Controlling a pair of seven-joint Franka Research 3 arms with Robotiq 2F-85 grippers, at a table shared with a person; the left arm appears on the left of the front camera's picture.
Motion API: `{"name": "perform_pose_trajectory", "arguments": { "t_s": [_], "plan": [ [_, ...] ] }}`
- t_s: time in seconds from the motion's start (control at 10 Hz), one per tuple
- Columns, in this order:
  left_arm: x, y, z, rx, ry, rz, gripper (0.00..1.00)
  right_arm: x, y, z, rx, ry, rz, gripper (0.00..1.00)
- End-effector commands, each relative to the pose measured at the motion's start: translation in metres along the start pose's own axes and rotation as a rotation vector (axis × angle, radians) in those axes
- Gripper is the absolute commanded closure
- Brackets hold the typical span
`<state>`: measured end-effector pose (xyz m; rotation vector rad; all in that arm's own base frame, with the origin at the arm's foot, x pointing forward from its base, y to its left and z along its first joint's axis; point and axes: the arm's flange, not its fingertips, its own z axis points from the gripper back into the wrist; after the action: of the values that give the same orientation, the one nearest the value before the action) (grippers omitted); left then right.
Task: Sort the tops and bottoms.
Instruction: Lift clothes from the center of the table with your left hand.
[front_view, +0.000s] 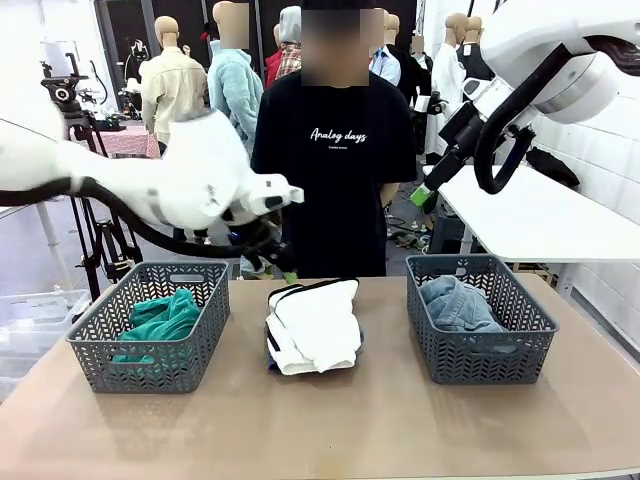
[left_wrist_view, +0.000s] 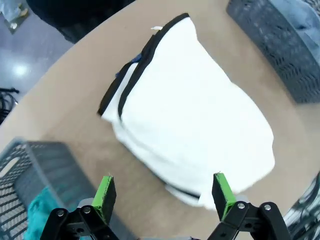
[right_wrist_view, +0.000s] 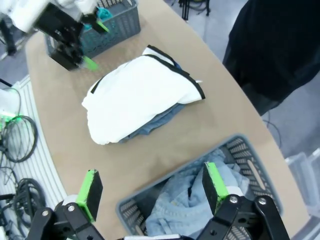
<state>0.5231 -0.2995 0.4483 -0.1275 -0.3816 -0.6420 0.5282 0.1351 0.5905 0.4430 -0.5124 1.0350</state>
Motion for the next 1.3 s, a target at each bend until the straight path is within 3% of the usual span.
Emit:
{"name": "perform_pose_trajectory", "arguments": {
  "t_s": [0.0,0.3,0.4,0.5,0.7,0.9,1.0,1.2],
  "plan": [
    [0.033,-0.007,-0.030,0.023,0.049,0.146,0.00,-0.001,-0.001,0.000,0.001,-0.001,0.014,0.00],
    [0.067,-0.008,-0.063,0.019,0.080,0.255,0.00,-0.001,-0.001,0.000,0.001,-0.001,0.014,0.00],
    [0.069,-0.005,-0.059,0.066,-0.002,0.296,0.00,-0.001,-0.001,0.000,0.001,-0.001,0.014,0.00],
    [0.046,-0.004,-0.064,-0.006,0.065,0.207,0.00,-0.001,-0.001,0.000,0.001,-0.001,0.014,0.00],
    [0.059,-0.003,-0.064,0.002,0.045,0.253,0.00,-0.001,-0.001,0.000,0.001,-0.001,0.014,0.00],
    [0.063,-0.041,-0.065,-0.039,-0.010,0.306,0.00,-0.001,-0.001,0.000,0.001,-0.001,0.014,0.00],
    [0.067,-0.059,-0.065,-0.004,-0.003,0.363,0.00,-0.001,-0.001,0.000,0.001,-0.001,0.014,0.00],
    [0.061,-0.068,-0.070,-0.052,0.075,0.547,0.00,-0.001,-0.001,0.000,0.001,-0.001,0.014,0.00]
  ]
}}
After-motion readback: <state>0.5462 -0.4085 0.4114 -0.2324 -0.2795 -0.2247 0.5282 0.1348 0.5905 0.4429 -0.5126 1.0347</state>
